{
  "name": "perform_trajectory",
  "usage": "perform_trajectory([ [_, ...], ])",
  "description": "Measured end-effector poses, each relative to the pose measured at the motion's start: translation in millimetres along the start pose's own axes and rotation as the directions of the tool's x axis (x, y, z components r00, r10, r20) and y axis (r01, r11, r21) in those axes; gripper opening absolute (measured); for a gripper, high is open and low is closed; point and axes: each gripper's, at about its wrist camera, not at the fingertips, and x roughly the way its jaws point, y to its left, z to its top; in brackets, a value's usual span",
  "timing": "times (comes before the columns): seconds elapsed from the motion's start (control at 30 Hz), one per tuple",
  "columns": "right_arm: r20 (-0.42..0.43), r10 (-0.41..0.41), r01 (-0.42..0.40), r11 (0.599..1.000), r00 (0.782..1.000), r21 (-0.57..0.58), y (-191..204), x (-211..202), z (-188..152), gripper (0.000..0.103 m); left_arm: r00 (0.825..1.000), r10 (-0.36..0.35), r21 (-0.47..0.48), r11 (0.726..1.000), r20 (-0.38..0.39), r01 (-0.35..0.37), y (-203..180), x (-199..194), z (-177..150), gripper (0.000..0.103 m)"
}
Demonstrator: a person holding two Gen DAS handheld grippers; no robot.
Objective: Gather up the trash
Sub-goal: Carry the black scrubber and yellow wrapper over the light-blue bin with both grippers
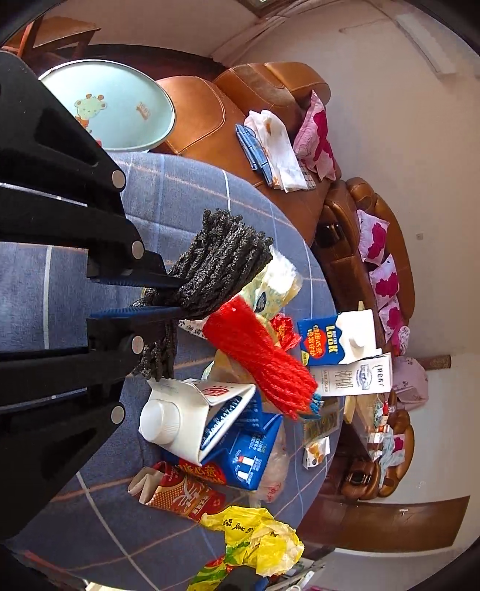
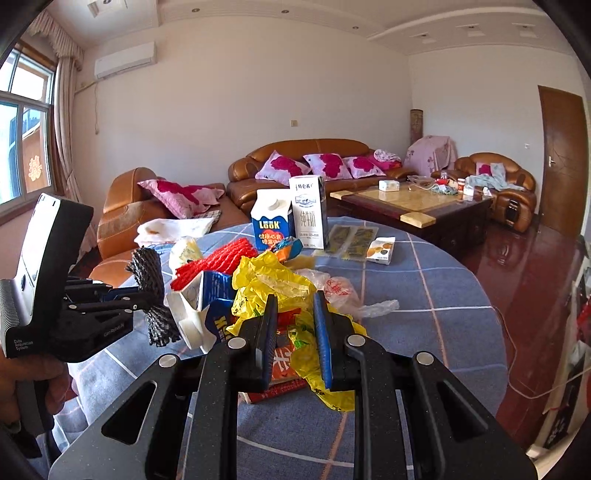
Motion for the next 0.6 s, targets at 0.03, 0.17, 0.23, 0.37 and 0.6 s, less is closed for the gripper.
perform_trajectory([
  [0.03,0.007,0.003,-0.003,1.000,1.000,-0.001,2.1,-1.6,2.4,0.020,1.000,0.012,0.003,1.000,0.017,-0.012,3.3,-7.6,0.0,0.009],
  [0.17,0.022,0.035,-0.035,0.999,0.999,-0.002,12.8,-1.2,10.3,0.020,0.996,0.055,0.006,0.998,0.066,-0.056,15.5,-32.1,-2.2,0.009],
  [0.23,0.026,0.053,-0.053,0.999,0.998,-0.012,21.4,1.8,13.9,0.020,0.993,0.081,0.009,0.997,0.087,-0.082,20.7,-41.0,-3.5,0.009],
  [0.37,0.027,0.097,-0.097,0.995,0.995,-0.026,39.9,10.4,19.7,0.020,0.986,0.126,0.002,0.992,0.108,-0.127,32.3,-51.7,-8.4,0.009],
  [0.6,0.026,0.154,-0.151,0.985,0.988,-0.082,75.4,24.9,28.7,0.020,0.979,0.173,-0.043,0.985,0.105,-0.169,58.7,-60.5,-16.2,0.009],
])
